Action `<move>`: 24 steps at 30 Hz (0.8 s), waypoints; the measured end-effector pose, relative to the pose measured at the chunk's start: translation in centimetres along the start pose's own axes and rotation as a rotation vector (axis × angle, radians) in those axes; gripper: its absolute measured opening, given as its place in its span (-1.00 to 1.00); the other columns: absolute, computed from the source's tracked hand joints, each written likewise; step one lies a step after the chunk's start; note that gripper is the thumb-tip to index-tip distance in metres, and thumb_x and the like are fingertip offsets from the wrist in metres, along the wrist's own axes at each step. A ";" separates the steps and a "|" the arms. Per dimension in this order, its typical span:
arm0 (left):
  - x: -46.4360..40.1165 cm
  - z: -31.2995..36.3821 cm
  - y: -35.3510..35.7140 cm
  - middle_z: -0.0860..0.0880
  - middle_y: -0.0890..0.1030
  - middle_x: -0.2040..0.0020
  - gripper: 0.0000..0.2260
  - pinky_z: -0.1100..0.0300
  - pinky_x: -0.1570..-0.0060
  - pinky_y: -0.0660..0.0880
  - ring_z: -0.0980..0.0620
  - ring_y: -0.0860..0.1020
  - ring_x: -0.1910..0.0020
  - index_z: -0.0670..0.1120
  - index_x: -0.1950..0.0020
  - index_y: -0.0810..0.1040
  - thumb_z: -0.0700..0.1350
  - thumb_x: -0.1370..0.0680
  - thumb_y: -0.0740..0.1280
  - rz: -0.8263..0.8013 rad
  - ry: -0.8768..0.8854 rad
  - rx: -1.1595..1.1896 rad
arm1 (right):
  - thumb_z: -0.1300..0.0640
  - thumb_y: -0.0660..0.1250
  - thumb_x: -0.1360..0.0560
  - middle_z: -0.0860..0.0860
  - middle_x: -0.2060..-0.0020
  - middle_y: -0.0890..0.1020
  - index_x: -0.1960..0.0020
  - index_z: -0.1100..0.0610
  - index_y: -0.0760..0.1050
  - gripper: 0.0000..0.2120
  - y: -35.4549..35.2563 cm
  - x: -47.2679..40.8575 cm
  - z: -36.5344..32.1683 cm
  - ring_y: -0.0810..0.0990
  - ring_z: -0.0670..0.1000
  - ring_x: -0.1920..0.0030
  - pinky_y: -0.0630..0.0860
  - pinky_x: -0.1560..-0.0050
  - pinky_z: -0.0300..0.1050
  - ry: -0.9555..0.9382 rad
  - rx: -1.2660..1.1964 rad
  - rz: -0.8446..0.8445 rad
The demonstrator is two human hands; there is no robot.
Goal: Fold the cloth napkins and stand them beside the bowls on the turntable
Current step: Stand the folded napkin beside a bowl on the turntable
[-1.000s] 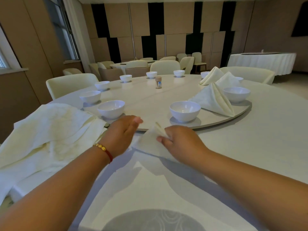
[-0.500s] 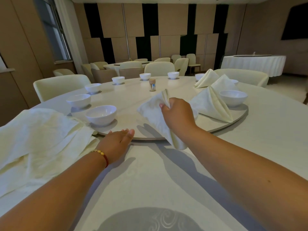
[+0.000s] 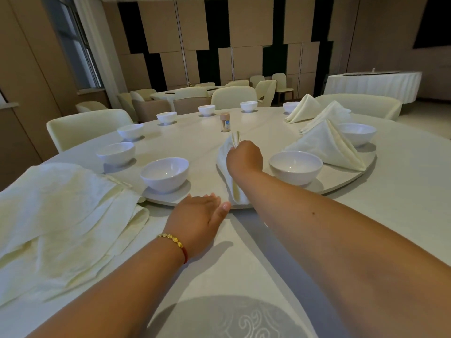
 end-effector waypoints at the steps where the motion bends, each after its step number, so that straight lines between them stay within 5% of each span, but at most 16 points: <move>1: -0.1 0.1 0.1 0.01 0.57 -0.24 -0.21 0.10 -0.39 0.17 0.09 0.34 -0.41 0.02 -0.13 0.55 0.33 -0.46 -0.39 0.011 0.013 -0.001 | 0.15 0.17 -0.63 0.14 -0.03 0.62 -0.09 0.26 0.51 -0.78 0.2 -0.1 -0.1 0.61 0.12 -0.02 0.38 0.16 -0.16 0.001 0.006 0.010; 3: -0.3 0.4 0.0 0.02 0.60 -0.19 -0.26 0.13 -0.30 0.28 0.02 0.43 -0.31 0.06 -0.09 0.58 0.31 -0.49 -0.34 0.021 -0.003 0.044 | 0.17 0.16 -0.64 0.14 -0.03 0.62 -0.11 0.26 0.51 -0.78 0.4 -0.3 -0.4 0.61 0.12 -0.03 0.40 0.15 -0.17 -0.005 0.029 0.024; 5: -0.7 0.3 -0.2 0.02 0.62 0.09 -0.33 0.13 0.01 0.40 -0.08 0.51 0.00 0.06 0.18 0.54 0.34 -0.48 -0.30 0.031 -0.056 0.134 | 0.16 0.13 -0.65 0.14 -0.04 0.63 -0.11 0.26 0.52 -0.76 0.7 -0.3 -0.2 0.61 0.12 -0.03 0.40 0.14 -0.17 -0.002 0.065 0.032; 7: -1.2 0.2 -0.3 -0.08 0.60 0.20 -0.25 0.06 0.08 0.44 -0.12 0.52 0.12 -0.08 0.21 0.55 0.38 -0.45 -0.29 0.026 -0.119 0.216 | 0.12 0.12 -0.65 0.13 -0.03 0.63 -0.11 0.26 0.52 -0.74 0.9 -0.3 0.4 0.61 0.11 0.00 0.40 0.16 -0.16 0.001 0.093 0.024; 11: -2.8 0.2 -0.9 -0.17 0.64 -0.02 -0.35 -0.08 -0.19 0.44 -0.13 0.57 -0.05 -0.17 -0.10 0.59 0.28 -0.60 -0.10 0.094 -0.246 0.483 | -0.07 0.18 -0.61 0.06 0.07 0.56 -0.14 0.20 0.44 -0.66 0.6 0.1 1.6 0.48 0.05 0.15 0.35 0.20 -0.13 -0.030 0.129 -0.044; 14: -4.2 0.6 -0.9 -0.02 0.55 -0.13 -0.46 -0.06 -0.30 0.39 -0.05 0.49 -0.18 0.03 -0.25 0.45 0.36 -0.54 -0.02 0.123 -0.292 0.770 | -0.24 0.23 -0.53 0.03 0.11 0.49 -0.20 0.18 0.35 -0.49 0.0 0.9 2.9 0.51 0.08 0.11 0.37 0.21 -0.10 -0.082 0.210 -0.115; 17: -5.2 1.3 -0.5 0.11 0.40 -0.33 -0.37 -0.03 -0.42 0.26 0.04 0.36 -0.36 0.17 -0.43 0.26 0.44 -0.45 -0.01 0.147 -0.296 1.010 | -0.28 0.30 -0.46 0.03 -0.03 0.58 -0.31 0.12 0.27 -0.38 -0.8 2.6 4.6 0.59 0.11 0.00 0.53 0.09 -0.02 -0.229 0.149 -0.171; 21: -5.8 2.9 -0.4 0.34 0.44 -0.20 -0.64 0.14 -0.34 0.31 0.30 0.42 -0.21 0.34 -0.31 0.27 0.32 -0.56 -0.05 0.151 -0.196 1.019 | -0.12 0.31 -0.51 0.01 -0.20 0.54 -0.46 0.01 0.15 -0.39 -2.7 5.1 6.0 0.56 0.07 -0.14 0.52 -0.08 0.01 -0.392 0.066 -0.225; 24: -6.1 3.2 0.0 0.23 0.47 -0.27 -0.58 0.16 -0.30 0.32 0.20 0.43 -0.26 0.24 -0.36 0.37 0.28 -0.61 -0.08 0.180 -0.160 0.922 | -0.12 0.20 -0.58 0.02 -0.25 0.51 -0.47 -0.03 0.19 -0.49 -3.0 5.3 6.4 0.52 0.06 -0.19 0.49 -0.13 0.02 -0.480 0.091 -0.206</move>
Point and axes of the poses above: each hand's wrist, its own x-axis away from the middle knuckle, its own y-axis out of the palm, z = x × y, the point moved 4 cm from there along -x, towards the middle knuckle
